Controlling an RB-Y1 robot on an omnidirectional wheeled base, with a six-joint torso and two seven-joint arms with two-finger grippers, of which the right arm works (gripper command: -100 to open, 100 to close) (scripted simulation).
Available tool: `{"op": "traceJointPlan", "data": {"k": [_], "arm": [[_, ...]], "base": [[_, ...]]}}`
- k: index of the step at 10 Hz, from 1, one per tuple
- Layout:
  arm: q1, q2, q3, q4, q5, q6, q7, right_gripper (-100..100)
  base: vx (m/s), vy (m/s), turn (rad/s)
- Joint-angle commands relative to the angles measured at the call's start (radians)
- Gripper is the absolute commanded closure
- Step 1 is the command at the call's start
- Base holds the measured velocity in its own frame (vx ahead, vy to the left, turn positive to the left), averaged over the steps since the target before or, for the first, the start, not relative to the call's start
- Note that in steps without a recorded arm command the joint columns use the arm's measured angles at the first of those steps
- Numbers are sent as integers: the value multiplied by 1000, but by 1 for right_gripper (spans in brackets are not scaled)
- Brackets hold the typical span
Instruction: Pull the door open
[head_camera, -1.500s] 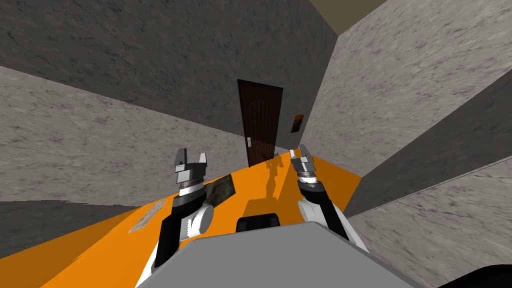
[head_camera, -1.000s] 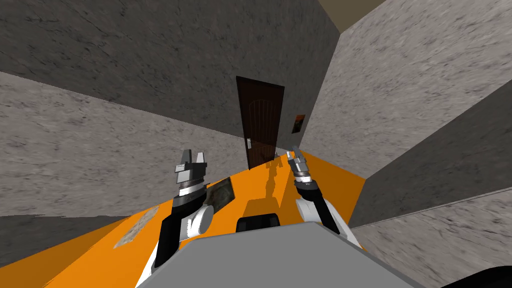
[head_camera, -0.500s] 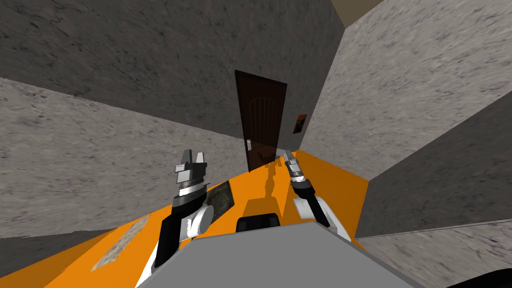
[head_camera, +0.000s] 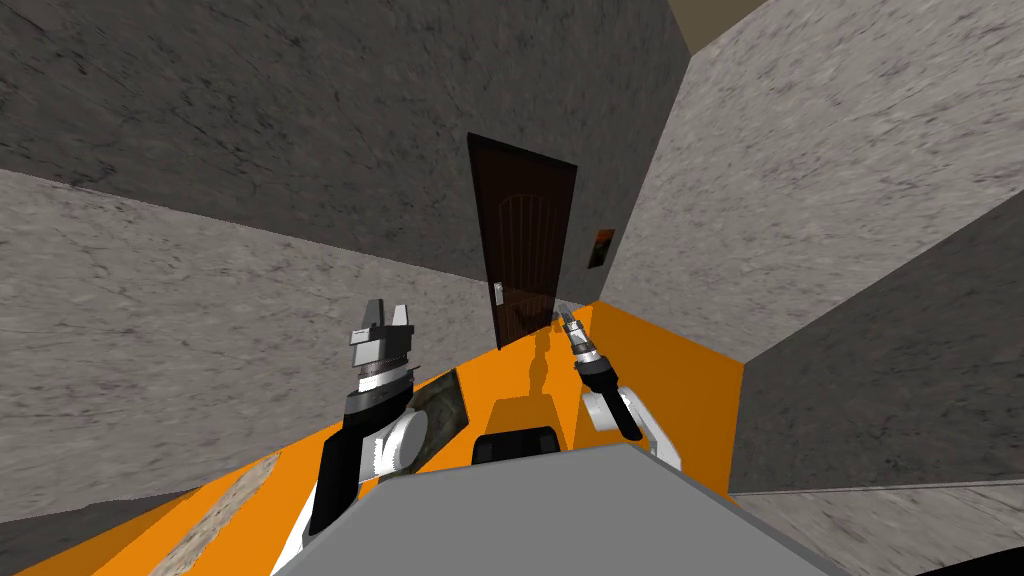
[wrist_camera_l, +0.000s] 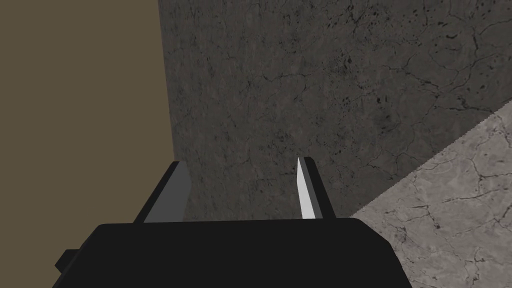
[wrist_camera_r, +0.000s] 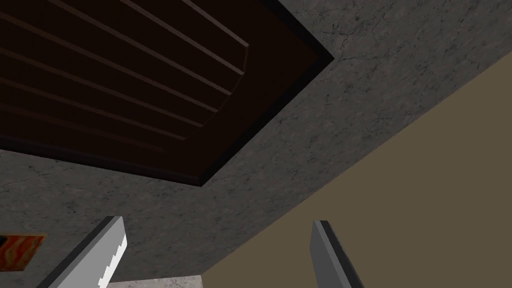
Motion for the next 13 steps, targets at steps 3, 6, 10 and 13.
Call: {"op": "traceJointPlan", "data": {"k": [3, 6, 10, 13], "arm": [[-30, -7, 4, 76, 59, -15, 53, -100], [-59, -14, 6, 139, 110, -23, 96, -100], [-103, -23, 10, 237, 188, -35, 163, -100], [-133, -29, 12, 303, 240, -43, 207, -100]], "base": [[135, 59, -34], [116, 50, -31], [157, 78, -40], [119, 55, -39]]}}
